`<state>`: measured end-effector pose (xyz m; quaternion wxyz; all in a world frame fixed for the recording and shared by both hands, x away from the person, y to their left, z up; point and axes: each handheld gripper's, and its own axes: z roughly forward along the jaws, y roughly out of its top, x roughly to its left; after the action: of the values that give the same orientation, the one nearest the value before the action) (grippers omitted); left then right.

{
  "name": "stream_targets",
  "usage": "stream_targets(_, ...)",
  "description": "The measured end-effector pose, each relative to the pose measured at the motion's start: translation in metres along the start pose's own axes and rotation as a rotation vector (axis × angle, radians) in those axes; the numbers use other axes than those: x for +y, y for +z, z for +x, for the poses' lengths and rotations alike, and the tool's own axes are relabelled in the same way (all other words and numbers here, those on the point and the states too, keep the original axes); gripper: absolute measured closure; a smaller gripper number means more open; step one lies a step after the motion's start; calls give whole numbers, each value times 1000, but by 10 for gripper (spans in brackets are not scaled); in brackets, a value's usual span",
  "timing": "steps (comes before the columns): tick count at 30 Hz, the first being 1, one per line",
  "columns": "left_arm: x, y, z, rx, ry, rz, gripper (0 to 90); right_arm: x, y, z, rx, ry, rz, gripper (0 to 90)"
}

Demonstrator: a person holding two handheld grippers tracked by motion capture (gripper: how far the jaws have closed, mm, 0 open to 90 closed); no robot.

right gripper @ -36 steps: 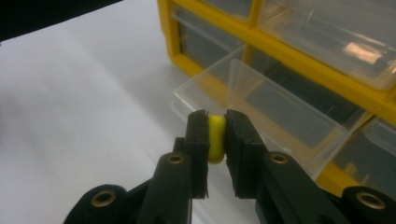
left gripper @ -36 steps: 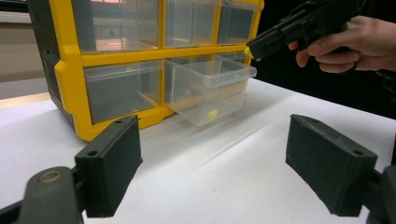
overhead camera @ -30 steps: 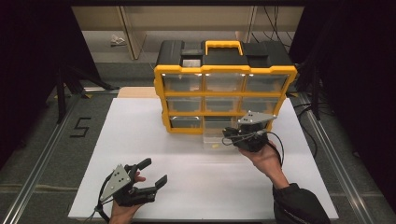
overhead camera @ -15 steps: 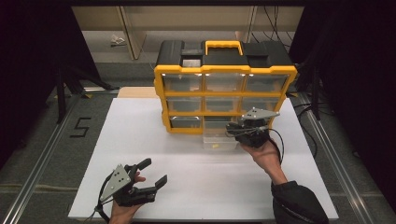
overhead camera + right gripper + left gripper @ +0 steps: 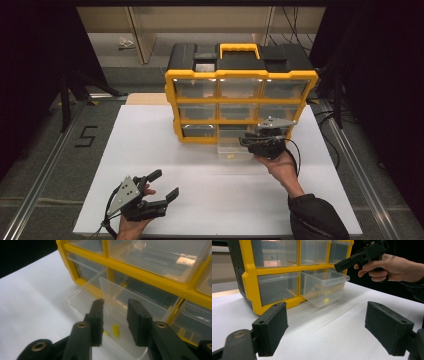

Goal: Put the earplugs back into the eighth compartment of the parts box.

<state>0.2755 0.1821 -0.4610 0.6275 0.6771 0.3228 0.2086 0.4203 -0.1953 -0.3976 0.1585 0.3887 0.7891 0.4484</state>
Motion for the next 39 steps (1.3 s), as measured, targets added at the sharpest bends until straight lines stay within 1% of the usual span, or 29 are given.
stream_targets(3, 0, 0, 0, 0, 0, 1, 177, 2, -3, 0, 19, 11, -14, 586)
stream_targets(6, 0, 0, 0, 1, 0, 1, 177, 3, -4, 3, 26, 2, -19, 532)
stream_targets(9, 0, 0, 0, 1, 1, 0, 177, 4, -5, 5, 31, 2, -19, 507)
stream_targets(10, 0, 0, 0, 1, 2, 1, 177, 5, -6, 8, 34, -7, -22, 482)
stream_targets(11, 0, 0, 0, 1, 1, 1, 177, 5, -6, 8, 34, -7, -22, 482)
stream_targets(14, 0, 0, 0, 1, 2, 1, 177, 7, -9, 14, 43, -15, -36, 435)
stream_targets(19, 0, 0, 0, 1, 1, 1, 177, 8, -12, 21, 56, -24, -49, 407)
stream_targets(20, 0, 0, 0, 1, 2, 1, 177, 7, -14, 24, 68, -25, -52, 400)
stream_targets(21, 0, 0, 0, 1, 1, 1, 177, 7, -14, 24, 68, -25, -52, 400)
stream_targets(24, 0, -1, 0, 1, 1, 1, 177, 7, -16, 33, 82, -45, -56, 389)
stream_targets(28, 0, -1, 0, 1, 1, 0, 177, 5, -17, 38, 90, -57, -54, 385)
stream_targets(33, 0, -1, 0, 1, 1, 0, 177, 1, -19, 41, 103, -55, -60, 378)
stream_targets(39, 0, -1, 0, 0, 1, 0, 177, -2, -22, 44, 113, -52, -86, 348)
